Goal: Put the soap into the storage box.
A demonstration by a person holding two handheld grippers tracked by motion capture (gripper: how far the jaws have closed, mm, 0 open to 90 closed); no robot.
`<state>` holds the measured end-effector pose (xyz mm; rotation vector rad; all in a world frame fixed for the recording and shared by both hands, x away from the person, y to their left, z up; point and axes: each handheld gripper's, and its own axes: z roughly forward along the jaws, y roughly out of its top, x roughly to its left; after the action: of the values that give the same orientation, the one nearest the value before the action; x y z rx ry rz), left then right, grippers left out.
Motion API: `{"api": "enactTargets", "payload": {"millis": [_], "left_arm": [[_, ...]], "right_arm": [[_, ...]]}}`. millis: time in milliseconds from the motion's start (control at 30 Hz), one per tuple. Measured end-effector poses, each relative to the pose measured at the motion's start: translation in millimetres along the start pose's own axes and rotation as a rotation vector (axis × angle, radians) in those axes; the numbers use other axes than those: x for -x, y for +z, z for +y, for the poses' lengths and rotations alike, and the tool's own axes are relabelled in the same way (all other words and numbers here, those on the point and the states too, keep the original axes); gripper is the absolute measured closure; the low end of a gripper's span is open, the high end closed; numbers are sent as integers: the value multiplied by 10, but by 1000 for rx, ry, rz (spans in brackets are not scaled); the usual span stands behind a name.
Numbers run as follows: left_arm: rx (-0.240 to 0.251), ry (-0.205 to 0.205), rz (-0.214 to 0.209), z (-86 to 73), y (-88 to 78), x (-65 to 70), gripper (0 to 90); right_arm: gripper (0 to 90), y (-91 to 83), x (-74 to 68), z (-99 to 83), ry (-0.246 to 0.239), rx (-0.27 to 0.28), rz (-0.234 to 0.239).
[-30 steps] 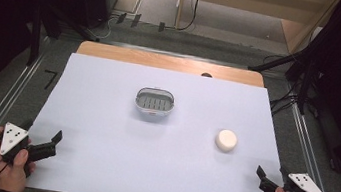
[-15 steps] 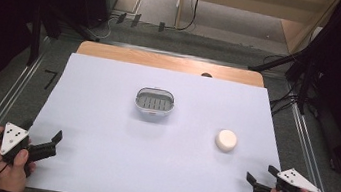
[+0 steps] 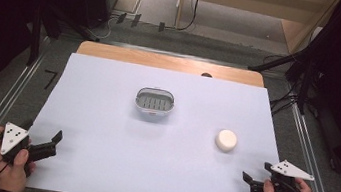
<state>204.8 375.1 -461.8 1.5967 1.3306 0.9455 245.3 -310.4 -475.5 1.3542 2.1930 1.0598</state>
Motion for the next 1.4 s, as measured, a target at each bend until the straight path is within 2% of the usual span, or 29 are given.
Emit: {"api": "enactTargets", "payload": {"millis": [67,100,200,433,600,733,833,1033,1400], "left_arm": [[0,1,0,0,1,1,2],[-2,2,1,1,1,1,2],[-3,2,1,1,2,1,2],[-2,2,0,1,1,0,2],[0,0,-1,0,0,-2,2],[1,-1,-2,0,0,-2,2],[3,-3,-2,-1,0,-3,2],[3,-2,-3,-1,1,-3,2],[3,-3,-2,-1,2,-3,2]], "right_arm": [[102,7,3,36,-23,-27,-7],[98,12,12,68,-30,-50,10],[95,11,25,106,-33,-59,26],[67,44,26,275,-74,-75,36],[11,137,25,380,-94,-117,45],[0,179,34,423,-104,-137,52],[0,211,42,464,-123,-147,66],[0,290,35,538,-126,-157,98],[0,390,16,612,-134,-166,106]]}}
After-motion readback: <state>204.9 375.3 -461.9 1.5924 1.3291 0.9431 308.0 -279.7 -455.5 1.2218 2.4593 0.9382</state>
